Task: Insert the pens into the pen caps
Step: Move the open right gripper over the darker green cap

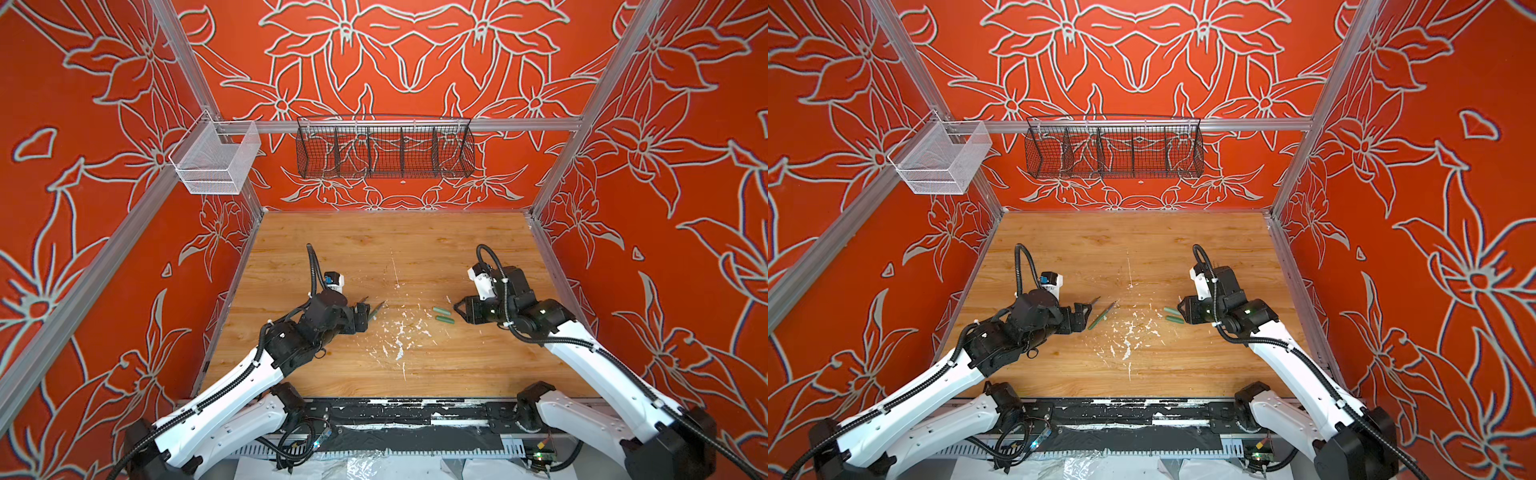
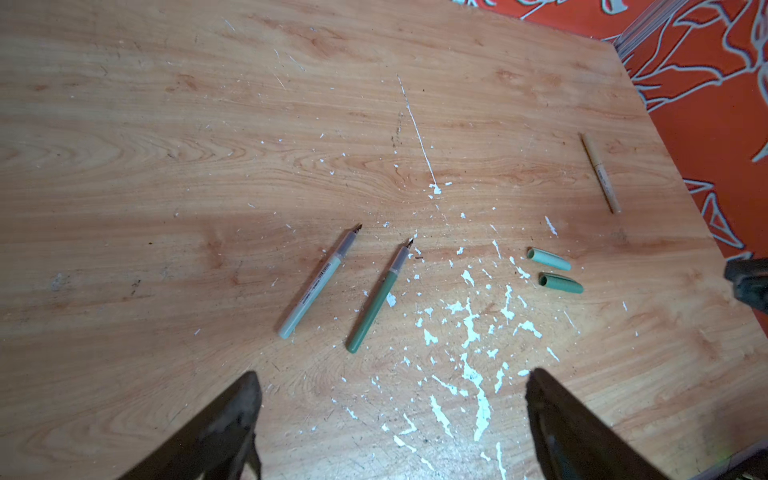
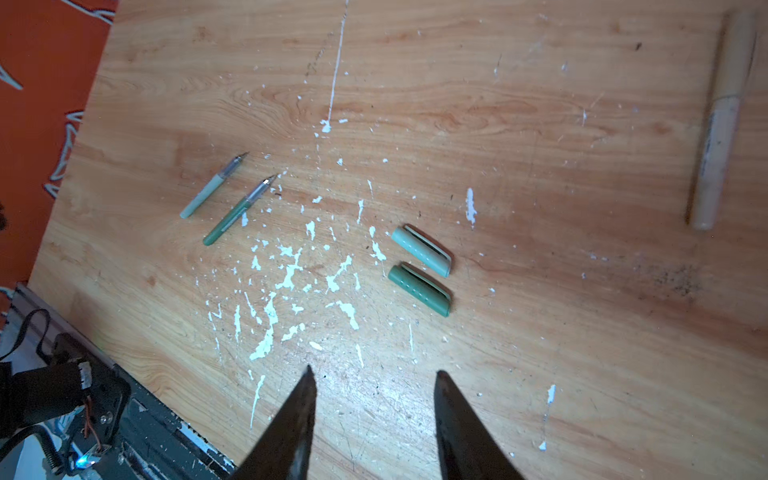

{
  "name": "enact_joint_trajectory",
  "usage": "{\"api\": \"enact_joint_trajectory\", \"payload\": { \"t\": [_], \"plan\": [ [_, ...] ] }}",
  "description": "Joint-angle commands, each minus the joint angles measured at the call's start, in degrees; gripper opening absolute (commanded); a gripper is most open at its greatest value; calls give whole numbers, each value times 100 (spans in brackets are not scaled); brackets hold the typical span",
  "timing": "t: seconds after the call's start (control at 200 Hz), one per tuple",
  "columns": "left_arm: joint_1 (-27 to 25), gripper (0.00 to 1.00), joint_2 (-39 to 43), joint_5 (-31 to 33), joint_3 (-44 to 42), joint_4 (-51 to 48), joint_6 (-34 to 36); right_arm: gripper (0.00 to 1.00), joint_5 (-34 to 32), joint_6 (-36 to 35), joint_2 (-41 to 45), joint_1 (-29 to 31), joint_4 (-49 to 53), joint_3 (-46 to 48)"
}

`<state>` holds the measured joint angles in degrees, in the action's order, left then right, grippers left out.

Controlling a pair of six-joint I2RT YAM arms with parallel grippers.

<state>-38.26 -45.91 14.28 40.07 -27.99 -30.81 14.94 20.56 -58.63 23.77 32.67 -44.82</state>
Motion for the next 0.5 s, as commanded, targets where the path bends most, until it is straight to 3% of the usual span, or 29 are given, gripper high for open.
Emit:
{"api": "enact_joint_trajectory", "payload": {
  "t": [0.0,0.195,0.495],
  "plan": [
    [12,97,281,284,-133,175,134,47,-73,219,-521,22,-260,97],
    [12,97,560,354,-233,166,206,50,652,35,-1511,40,-696,152],
    [12,97,194,488,-179,438,500,54,266,-469,-1983,40,-874,290]
  ]
}}
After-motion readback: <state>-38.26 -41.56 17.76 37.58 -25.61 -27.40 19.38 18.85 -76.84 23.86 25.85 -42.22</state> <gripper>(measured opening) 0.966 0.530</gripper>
